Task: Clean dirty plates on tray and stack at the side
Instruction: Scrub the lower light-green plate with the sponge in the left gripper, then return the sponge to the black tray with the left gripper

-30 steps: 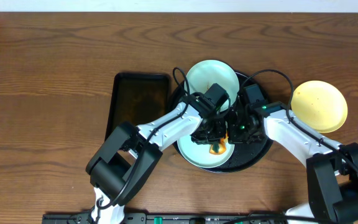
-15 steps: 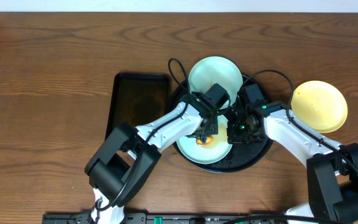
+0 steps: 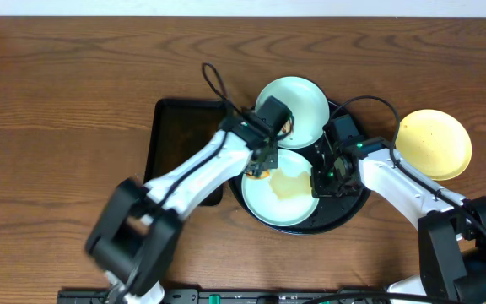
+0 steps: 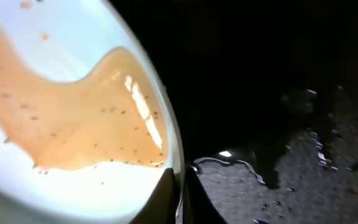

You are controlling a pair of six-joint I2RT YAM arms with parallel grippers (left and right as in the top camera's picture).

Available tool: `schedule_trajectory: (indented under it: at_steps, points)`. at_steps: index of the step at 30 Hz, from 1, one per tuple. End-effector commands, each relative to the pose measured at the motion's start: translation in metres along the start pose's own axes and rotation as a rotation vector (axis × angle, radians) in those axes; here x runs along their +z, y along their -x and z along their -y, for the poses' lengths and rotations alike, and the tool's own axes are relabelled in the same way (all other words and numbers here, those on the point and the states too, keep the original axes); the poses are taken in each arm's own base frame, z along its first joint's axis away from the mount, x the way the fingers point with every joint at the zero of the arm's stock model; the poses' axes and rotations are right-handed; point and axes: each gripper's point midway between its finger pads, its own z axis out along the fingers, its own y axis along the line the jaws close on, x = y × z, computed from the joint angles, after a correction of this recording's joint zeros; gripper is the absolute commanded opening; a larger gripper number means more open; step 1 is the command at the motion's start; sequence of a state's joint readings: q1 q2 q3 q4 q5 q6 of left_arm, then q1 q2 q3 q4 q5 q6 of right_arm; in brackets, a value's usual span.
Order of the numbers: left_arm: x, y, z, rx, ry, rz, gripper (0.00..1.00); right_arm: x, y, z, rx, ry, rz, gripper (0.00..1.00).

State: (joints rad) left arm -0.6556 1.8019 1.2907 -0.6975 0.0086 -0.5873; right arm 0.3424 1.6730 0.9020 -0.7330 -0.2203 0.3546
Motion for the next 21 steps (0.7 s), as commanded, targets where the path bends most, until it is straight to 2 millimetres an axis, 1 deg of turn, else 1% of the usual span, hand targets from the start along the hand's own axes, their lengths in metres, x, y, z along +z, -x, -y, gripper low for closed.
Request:
schedule_trajectory:
  at_steps: [1, 2, 4, 10, 13, 15, 17, 19, 21]
  points:
    - [-0.034, 0.015, -0.013, 0.023, 0.009, 0.083, 0.08, 0.001, -0.002, 0.014, 0.004, -0.061, 0.005, 0.19]
    - [-0.037, 0.016, -0.018, 0.014, 0.013, 0.082, 0.07, 0.001, -0.002, 0.014, 0.004, -0.061, 0.005, 0.24]
    - [-0.041, 0.019, -0.031, -0.016, 0.028, 0.076, 0.08, 0.001, -0.002, 0.014, 0.004, -0.061, 0.005, 0.26]
    - [-0.042, 0.036, -0.087, -0.161, 0.092, 0.059, 0.07, 0.001, -0.002, 0.014, 0.003, -0.062, 0.004, 0.25]
    - [-0.043, 0.047, -0.118, -0.248, 0.115, 0.068, 0.08, 0.002, -0.004, 0.012, -0.006, -0.062, 0.001, 0.22]
    - [-0.043, 0.051, -0.135, -0.293, 0.128, 0.069, 0.07, 0.003, -0.005, 0.011, -0.012, -0.063, -0.002, 0.21]
    - [-0.04, 0.05, -0.151, -0.328, 0.144, 0.061, 0.07, 0.005, -0.007, 0.01, -0.018, -0.063, -0.003, 0.2]
    - [-0.034, 0.046, -0.159, -0.331, 0.144, 0.042, 0.07, 0.007, -0.008, 0.01, -0.02, -0.063, -0.002, 0.19]
    - [-0.023, 0.041, -0.16, -0.307, 0.105, 0.006, 0.07, 0.008, -0.009, 0.011, -0.019, -0.064, -0.005, 0.16]
